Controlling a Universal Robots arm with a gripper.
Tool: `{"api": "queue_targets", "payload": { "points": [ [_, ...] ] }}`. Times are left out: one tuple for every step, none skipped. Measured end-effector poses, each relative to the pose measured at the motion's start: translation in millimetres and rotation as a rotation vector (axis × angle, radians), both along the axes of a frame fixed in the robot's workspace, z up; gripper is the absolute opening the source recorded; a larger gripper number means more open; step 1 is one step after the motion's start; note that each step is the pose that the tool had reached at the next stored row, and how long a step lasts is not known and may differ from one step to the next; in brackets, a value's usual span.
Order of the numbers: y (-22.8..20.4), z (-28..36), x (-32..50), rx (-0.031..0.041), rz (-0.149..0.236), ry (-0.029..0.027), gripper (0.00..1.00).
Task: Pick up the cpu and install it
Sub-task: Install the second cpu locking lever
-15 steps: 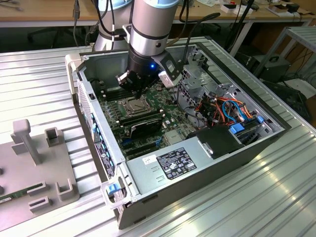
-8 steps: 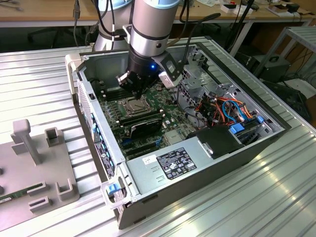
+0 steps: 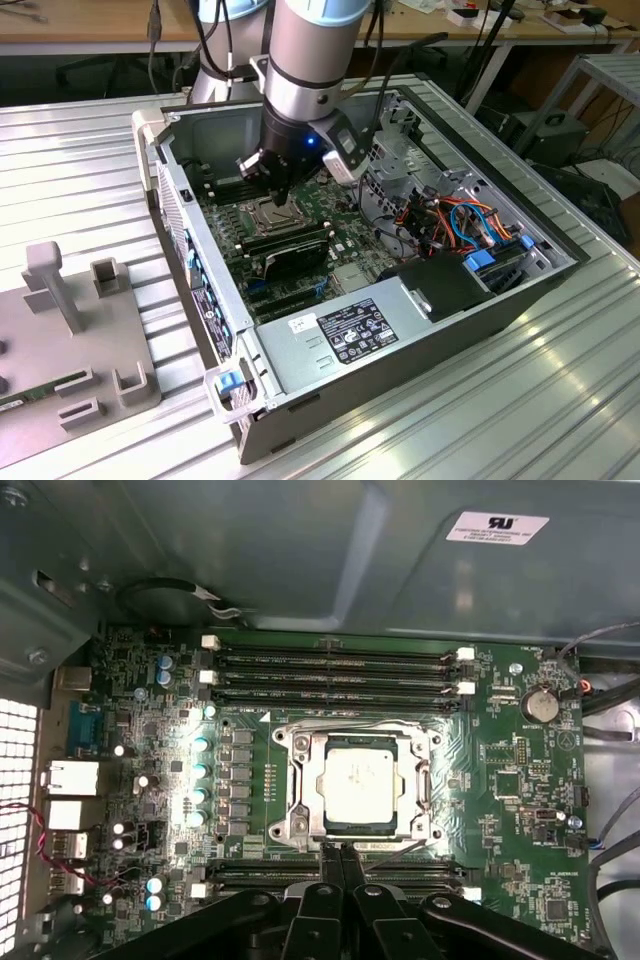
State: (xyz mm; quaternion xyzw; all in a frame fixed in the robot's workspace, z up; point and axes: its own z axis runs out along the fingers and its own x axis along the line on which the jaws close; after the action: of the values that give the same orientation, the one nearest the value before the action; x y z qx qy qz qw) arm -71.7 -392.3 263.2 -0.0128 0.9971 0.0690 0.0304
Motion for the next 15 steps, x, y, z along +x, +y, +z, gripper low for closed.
{"api": "queue_targets", "payload": {
  "points": [
    [0.0, -1.8, 0.0, -0.0001, 0.000, 0.0000, 0.11],
    [-0.1, -4.3, 0.0, -0.0001, 0.000, 0.0001, 0.11],
    [-0.2, -5.4, 0.0, -0.0001, 0.000, 0.0000, 0.11],
    [-1.3, -6.0, 0.1, -0.0003, 0.000, 0.0001, 0.11],
    [-2.0, -6.3, 0.0, -0.0001, 0.000, 0.0000, 0.11],
    [-3.2, -6.6, 0.0, -0.0001, 0.000, 0.0001, 0.11],
    [-4.1, -7.0, 0.0, -0.0001, 0.000, 0.0001, 0.11],
    [-4.4, -8.3, -0.1, 0.0001, 0.000, -0.0001, 0.11],
    [-4.5, -9.7, -0.1, -0.0002, 0.000, 0.0001, 0.11],
    [-4.5, -11.2, -0.1, -0.0003, 0.000, 0.0001, 0.11],
    [-4.5, -13.4, -0.1, -0.0003, 0.000, 0.0001, 0.11],
    [-4.5, -15.3, -0.2, -0.0003, 0.000, 0.0001, 0.11],
    [-4.5, -18.4, -0.4, -0.0002, 0.000, 0.0000, 0.11],
    [-4.5, -19.7, -0.5, -0.0001, 0.000, 0.0000, 0.11],
    [-4.5, -20.4, -0.5, -0.0002, 0.000, 0.0000, 0.11]
  ]
}}
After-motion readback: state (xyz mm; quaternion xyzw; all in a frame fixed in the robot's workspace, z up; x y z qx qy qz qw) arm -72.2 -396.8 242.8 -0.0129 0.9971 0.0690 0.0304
